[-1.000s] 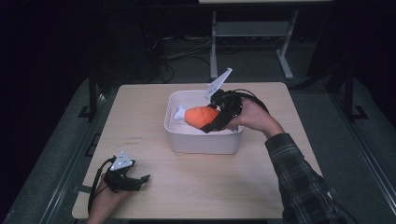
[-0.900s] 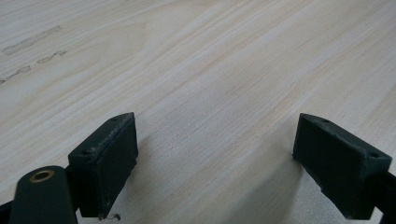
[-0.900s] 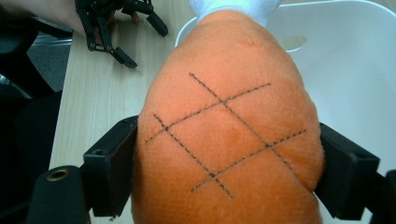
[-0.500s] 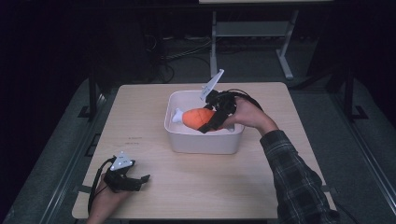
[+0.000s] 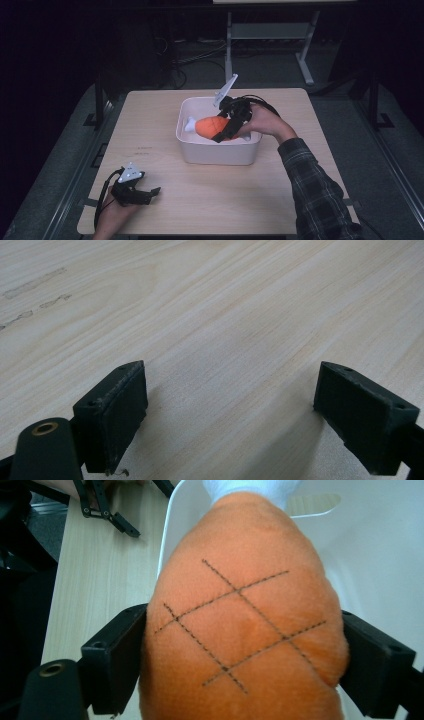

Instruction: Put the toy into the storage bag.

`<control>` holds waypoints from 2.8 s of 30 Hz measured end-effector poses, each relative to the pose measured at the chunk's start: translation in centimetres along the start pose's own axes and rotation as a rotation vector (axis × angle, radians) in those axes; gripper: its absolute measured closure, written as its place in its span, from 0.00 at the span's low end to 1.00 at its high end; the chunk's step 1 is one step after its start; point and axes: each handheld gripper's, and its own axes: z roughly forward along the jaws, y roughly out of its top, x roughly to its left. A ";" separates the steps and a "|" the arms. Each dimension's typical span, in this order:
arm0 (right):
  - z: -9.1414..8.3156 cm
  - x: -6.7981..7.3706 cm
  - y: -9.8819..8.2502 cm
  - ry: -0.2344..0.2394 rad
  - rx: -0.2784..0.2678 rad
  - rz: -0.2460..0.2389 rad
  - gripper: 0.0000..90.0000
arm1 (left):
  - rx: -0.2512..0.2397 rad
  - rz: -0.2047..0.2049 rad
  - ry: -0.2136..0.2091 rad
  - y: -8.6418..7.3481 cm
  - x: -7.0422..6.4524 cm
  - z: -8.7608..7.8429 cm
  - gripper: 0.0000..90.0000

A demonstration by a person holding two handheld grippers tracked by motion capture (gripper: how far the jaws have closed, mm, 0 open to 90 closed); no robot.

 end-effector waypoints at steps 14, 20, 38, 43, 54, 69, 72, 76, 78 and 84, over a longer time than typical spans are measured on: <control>-0.9 0.3 -0.2 -0.018 -0.024 0.016 0.16 | 0.001 0.000 0.000 0.0 0.0 0.0 0.15; -2.4 0.7 -1.4 -0.039 -0.047 0.038 0.16 | -0.001 -0.001 0.000 0.0 0.0 0.0 0.15; -7.0 1.8 -5.9 -0.115 -0.112 0.112 0.16 | -0.004 -0.005 -0.001 0.0 0.0 0.0 0.15; -7.7 2.3 -7.1 -0.138 -0.124 0.132 0.16 | -0.004 -0.005 -0.001 0.0 0.0 0.0 0.15; -8.8 3.8 -10.4 -0.201 -0.193 0.198 0.15 | -0.004 -0.005 0.000 0.0 0.0 0.0 0.15; -7.6 6.3 -15.2 -0.266 -0.267 0.274 0.15 | -0.004 -0.005 0.000 0.0 0.0 0.0 0.15; -7.3 6.6 -16.2 -0.281 -0.283 0.290 0.15 | -0.003 -0.005 0.000 0.0 0.0 0.0 0.15; -6.9 7.1 -17.4 -0.296 -0.304 0.315 0.15 | -0.004 -0.006 -0.001 0.0 0.0 0.0 0.15; -6.6 7.2 -18.0 -0.307 -0.309 0.330 0.15 | -0.001 -0.002 -0.001 0.0 0.0 0.0 0.15; -5.9 7.7 -19.6 -0.326 -0.330 0.364 0.15 | -0.001 -0.005 -0.002 0.0 0.0 0.0 0.15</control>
